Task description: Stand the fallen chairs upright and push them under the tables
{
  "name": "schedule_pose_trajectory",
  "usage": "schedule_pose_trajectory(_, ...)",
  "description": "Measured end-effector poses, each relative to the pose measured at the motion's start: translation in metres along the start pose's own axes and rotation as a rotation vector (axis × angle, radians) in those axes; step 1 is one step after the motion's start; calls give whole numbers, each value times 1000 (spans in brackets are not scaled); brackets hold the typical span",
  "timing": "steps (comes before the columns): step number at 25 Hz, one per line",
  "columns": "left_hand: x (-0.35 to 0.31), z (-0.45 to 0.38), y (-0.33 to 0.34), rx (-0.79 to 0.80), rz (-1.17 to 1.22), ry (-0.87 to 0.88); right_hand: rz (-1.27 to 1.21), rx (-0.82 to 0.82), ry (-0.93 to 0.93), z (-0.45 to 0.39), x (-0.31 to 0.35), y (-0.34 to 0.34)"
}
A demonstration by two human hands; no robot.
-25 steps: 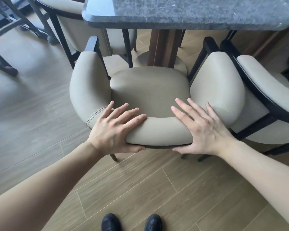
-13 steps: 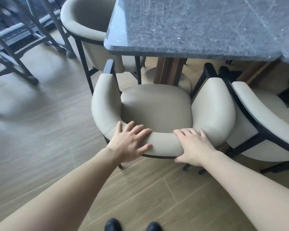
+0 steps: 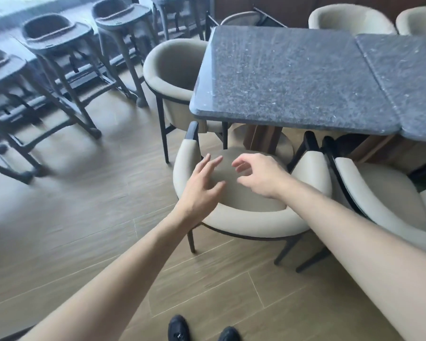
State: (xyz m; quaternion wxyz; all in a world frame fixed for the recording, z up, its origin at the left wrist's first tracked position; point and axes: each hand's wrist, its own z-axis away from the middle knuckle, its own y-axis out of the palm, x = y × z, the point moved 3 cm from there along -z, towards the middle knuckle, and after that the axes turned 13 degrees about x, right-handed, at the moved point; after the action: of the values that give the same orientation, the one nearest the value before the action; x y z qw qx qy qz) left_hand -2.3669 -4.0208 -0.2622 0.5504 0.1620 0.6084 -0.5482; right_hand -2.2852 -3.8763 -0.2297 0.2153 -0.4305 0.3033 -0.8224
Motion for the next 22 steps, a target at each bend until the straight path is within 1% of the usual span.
schedule_pose_trajectory(3,-31,28,-35,-166,203,56,-253,-140,-162,16,44,-6)
schedule_pose_trajectory(7,-54,48,-74,-270,370,56,-483,-185,-289,19,87,-2)
schedule_pose_trajectory(10,-59,55,-111,-321,423,75,-663,-257,-381,17,124,-2)
schedule_pose_trajectory(12,-57,58,-141,-351,455,115,-752,-265,-430,11,152,-3)
schedule_pose_trajectory(16,-49,65,-210,-352,496,205,-806,-227,-498,-12,216,-3)
schedule_pose_trajectory(22,-15,80,-360,-413,492,213,-855,-232,-525,-80,342,7)
